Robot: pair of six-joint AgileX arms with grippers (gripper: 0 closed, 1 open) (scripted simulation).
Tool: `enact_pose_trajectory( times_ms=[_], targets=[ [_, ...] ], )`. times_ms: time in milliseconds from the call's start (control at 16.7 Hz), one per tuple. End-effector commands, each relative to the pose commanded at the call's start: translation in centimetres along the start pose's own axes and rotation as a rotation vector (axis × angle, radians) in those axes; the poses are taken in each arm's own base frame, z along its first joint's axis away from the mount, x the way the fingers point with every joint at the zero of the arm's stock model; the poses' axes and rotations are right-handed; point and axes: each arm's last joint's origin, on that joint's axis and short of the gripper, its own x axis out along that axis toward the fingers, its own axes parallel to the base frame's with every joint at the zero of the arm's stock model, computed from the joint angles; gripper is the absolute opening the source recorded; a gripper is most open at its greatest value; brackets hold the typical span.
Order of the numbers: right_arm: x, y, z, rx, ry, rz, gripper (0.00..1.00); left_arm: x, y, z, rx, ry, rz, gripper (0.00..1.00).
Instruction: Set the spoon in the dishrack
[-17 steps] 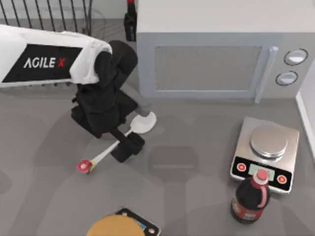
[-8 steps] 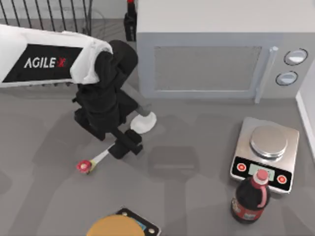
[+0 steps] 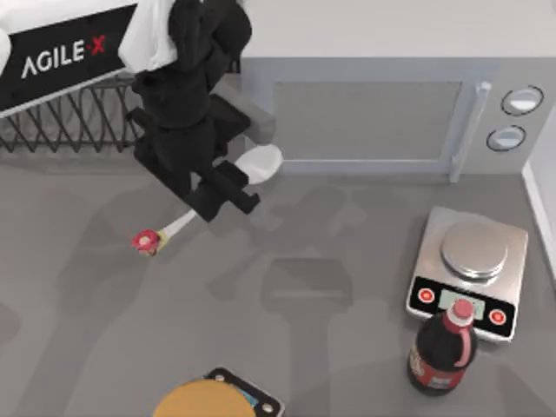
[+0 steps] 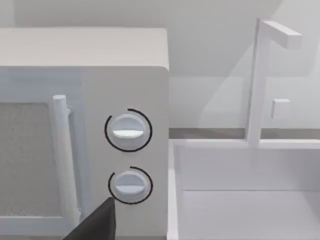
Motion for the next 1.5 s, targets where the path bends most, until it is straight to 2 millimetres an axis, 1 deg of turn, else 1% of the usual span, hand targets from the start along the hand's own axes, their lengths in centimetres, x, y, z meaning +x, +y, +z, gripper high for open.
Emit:
enact_pose_trajectory(
  times_ms=[240, 360, 420, 540, 840, 1020, 1140, 1260, 1500],
  targets=[
    [0.0, 0.0, 0.0, 0.0, 0.0, 0.0, 1.0, -7.1, -0.2, -0.3, 0.002, 0.031, -0.01, 0.0],
    [0.0, 0.0, 0.0, 0.0, 0.0, 0.0, 1.0, -10.1, -0.4, -0.8, 0.002, 0.02, -0.006, 0.0],
    [0.0, 0.0, 0.0, 0.0, 0.0, 0.0, 1.0, -11.2, -0.5, -1.1, 0.001, 0.013, -0.004, 0.0],
    [0.0, 0.0, 0.0, 0.0, 0.0, 0.0, 1.0, -12.4, -0.6, -1.5, 0.0, 0.003, -0.001, 0.0],
    [0.0, 0.0, 0.0, 0.0, 0.0, 0.0, 1.0, -12.4, -0.5, -1.5, -0.003, 0.003, 0.0, 0.0],
    [0.0, 0.0, 0.0, 0.0, 0.0, 0.0, 1.0, -13.6, 0.3, -2.6, -0.046, -0.078, 0.018, 0.0],
    [0.0, 0.0, 0.0, 0.0, 0.0, 0.0, 1.0, -15.1, 1.4, -4.1, -0.108, -0.192, 0.047, 0.0],
    [0.0, 0.0, 0.0, 0.0, 0.0, 0.0, 1.0, -16.8, 2.7, -6.2, -0.19, -0.332, 0.087, 0.0],
    [0.0, 0.0, 0.0, 0.0, 0.0, 0.0, 1.0, -19.5, 5.0, -11.8, -0.371, -0.635, 0.19, 0.0]
  ],
)
